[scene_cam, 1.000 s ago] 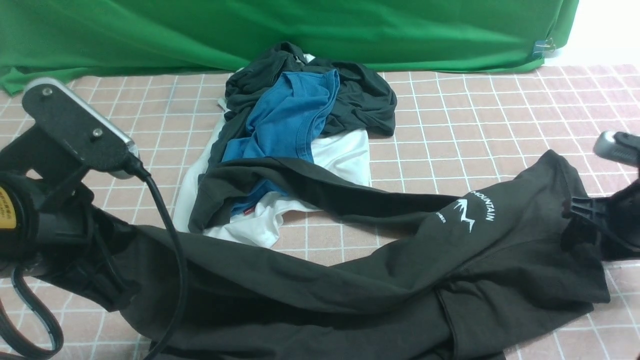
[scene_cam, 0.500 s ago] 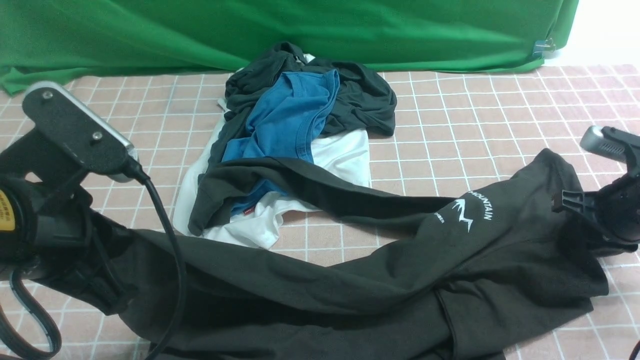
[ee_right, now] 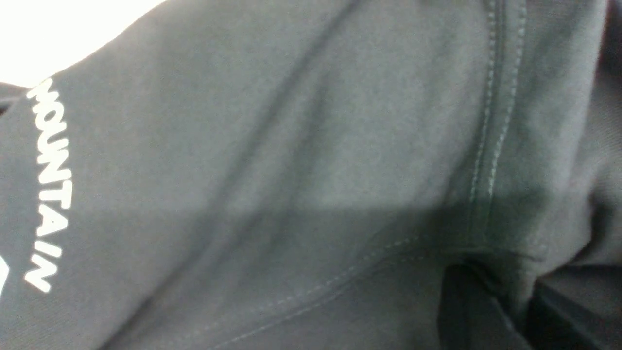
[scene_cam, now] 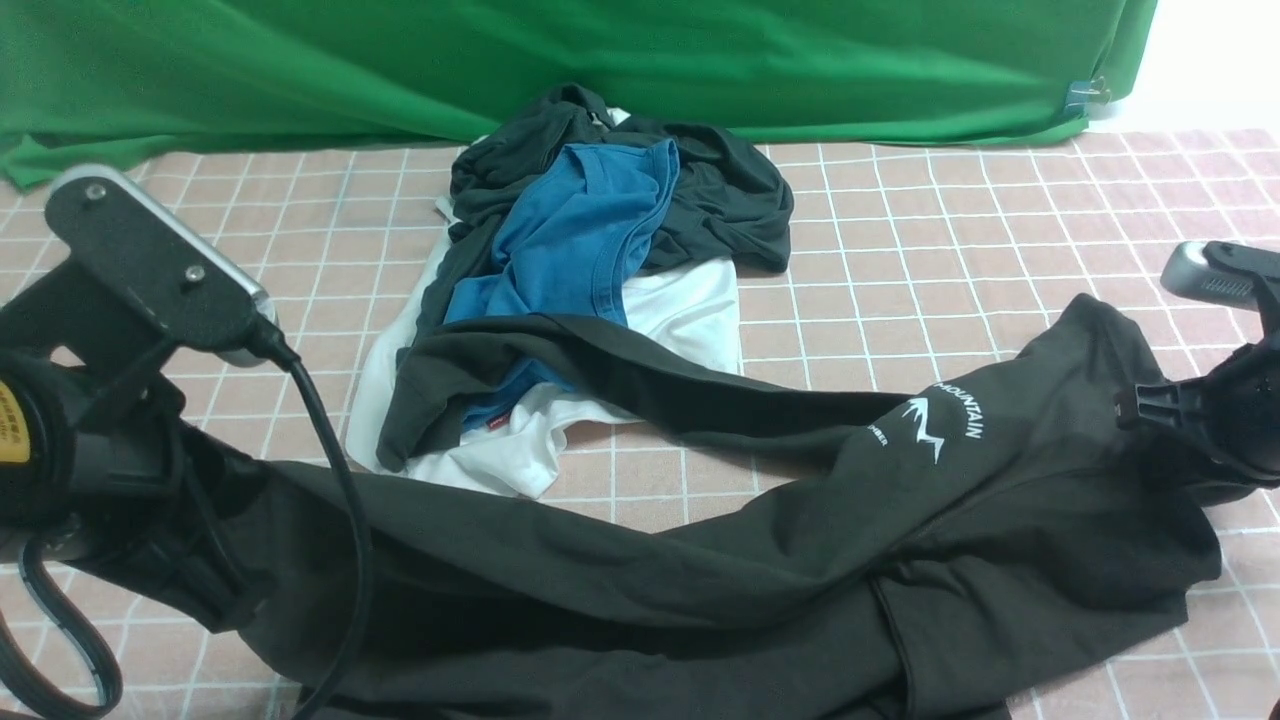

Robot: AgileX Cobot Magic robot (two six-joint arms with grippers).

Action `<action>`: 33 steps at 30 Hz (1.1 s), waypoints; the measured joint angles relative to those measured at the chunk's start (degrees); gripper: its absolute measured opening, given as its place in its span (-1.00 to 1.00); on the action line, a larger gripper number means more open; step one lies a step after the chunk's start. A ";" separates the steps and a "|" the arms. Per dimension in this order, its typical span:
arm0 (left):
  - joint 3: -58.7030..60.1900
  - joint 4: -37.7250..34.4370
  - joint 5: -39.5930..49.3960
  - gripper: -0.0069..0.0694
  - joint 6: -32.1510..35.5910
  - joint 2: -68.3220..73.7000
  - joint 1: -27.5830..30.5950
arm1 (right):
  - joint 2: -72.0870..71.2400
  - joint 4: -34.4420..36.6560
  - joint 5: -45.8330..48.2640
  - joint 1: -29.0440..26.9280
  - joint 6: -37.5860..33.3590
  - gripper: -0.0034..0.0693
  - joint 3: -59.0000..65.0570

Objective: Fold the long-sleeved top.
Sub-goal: Spread the long sleeves with your arms and place them on the tabletop

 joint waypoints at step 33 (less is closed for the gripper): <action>0.00 -1.31 -0.24 -0.73 0.41 0.00 0.00 | 1.46 -0.28 -2.81 2.84 0.36 -0.17 -0.13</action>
